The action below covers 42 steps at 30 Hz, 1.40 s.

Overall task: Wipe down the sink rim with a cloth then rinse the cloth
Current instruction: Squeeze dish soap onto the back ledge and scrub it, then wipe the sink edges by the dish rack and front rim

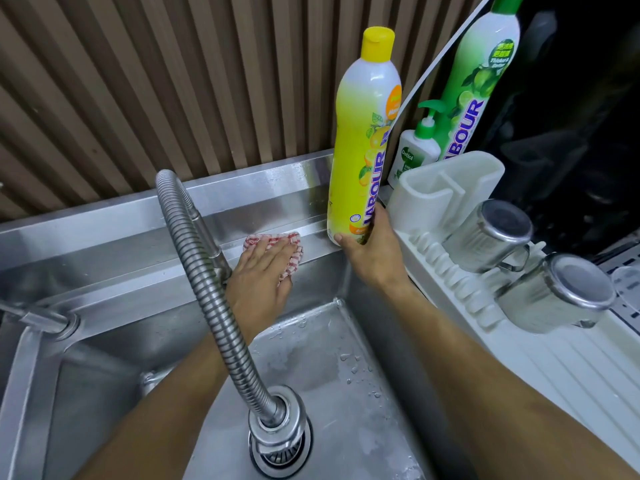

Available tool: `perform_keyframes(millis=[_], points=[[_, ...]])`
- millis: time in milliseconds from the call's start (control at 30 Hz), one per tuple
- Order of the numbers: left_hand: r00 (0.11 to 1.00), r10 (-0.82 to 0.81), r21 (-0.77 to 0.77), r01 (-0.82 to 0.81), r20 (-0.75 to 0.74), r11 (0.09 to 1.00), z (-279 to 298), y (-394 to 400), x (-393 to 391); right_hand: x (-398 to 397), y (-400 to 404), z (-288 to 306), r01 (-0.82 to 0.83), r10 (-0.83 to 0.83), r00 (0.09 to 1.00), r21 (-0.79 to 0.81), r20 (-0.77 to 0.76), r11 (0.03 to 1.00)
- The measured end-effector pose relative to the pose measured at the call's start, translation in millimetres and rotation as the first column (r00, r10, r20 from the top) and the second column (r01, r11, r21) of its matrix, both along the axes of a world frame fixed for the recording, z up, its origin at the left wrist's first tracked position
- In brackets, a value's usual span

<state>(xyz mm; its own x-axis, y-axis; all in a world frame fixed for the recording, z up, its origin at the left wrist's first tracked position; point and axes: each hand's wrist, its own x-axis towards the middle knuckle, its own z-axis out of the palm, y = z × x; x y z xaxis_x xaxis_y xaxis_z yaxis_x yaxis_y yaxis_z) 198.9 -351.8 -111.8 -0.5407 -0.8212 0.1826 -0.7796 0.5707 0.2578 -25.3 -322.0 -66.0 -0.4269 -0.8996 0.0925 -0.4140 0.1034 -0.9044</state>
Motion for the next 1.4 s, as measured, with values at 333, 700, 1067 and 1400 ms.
perform_keyframes(millis=[333, 700, 1067, 1400], points=[[0.927, 0.238, 0.251, -0.166, -0.289, 0.954, 33, 15, -17, 64, 67, -8, 0.090, -0.146, 0.869, 0.141, 0.472, 0.986], [0.979, 0.116, 0.389, -0.043, -0.167, 0.920, 47, 15, -3, 99, 26, -20, 0.001, -0.173, 0.788, 0.280, 0.590, 0.960], [0.976, 0.146, 0.108, -0.165, 0.162, 0.980, 14, 22, -2, 77, 4, -37, -0.431, 0.416, 0.757, 0.094, -0.504, 0.898], [0.998, 0.069, 0.002, -0.069, 0.000, 0.998, -3, 70, 105, 115, -2, -29, -0.311, 0.348, 0.466, 0.217, -0.814, 0.925]])
